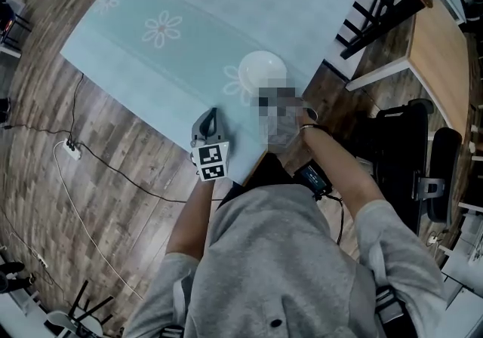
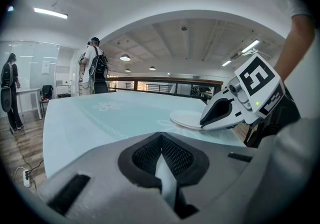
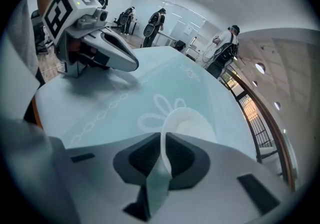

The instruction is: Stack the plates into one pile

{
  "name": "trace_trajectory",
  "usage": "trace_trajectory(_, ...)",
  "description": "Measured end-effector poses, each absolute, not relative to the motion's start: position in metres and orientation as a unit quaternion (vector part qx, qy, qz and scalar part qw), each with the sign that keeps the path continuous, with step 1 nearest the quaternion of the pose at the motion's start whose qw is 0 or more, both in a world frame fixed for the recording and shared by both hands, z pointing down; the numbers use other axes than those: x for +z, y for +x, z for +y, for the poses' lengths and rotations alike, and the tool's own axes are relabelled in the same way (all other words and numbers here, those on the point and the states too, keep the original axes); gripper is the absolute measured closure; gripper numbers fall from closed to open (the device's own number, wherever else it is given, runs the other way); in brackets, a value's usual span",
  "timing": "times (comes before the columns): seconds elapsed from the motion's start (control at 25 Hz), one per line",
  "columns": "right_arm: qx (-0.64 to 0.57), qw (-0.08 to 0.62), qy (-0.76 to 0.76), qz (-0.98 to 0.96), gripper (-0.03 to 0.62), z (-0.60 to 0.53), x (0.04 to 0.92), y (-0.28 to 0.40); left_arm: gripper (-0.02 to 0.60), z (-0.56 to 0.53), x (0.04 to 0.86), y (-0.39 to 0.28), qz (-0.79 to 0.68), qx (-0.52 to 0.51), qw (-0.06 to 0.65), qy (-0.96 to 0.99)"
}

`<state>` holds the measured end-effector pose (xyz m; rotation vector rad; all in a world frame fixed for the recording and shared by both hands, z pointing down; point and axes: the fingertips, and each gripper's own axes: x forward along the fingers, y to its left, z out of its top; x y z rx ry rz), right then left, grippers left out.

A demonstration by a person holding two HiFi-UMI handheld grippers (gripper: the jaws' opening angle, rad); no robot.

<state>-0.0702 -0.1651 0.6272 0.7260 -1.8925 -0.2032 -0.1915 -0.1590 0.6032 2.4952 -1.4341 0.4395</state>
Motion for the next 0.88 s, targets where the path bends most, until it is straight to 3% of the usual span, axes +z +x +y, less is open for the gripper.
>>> trace_trajectory(0.32,-0.003,0.493,0.344,-0.799,0.542,-0.172,0.626,-0.068,0.561,-0.159,0.604,-0.192,-0.489,0.151,0.115,0.852)
trace_trajectory(0.44,0.021,0.475,0.354,-0.805,0.483,-0.170,0.622,-0.069,0.561,-0.159,0.603,-0.192,-0.489,0.152,0.115,0.851)
trace_trajectory(0.72,0.036,0.409,0.404,-0.817,0.484,-0.161,0.590,-0.055,0.561,-0.159,0.605,-0.193,-0.490,0.160,0.117,0.849)
trace_trajectory(0.88,0.043,0.351,0.465,-0.811,0.538,-0.151,0.555,-0.034,0.561,-0.158,0.606,-0.194,-0.488,0.157,0.116,0.850)
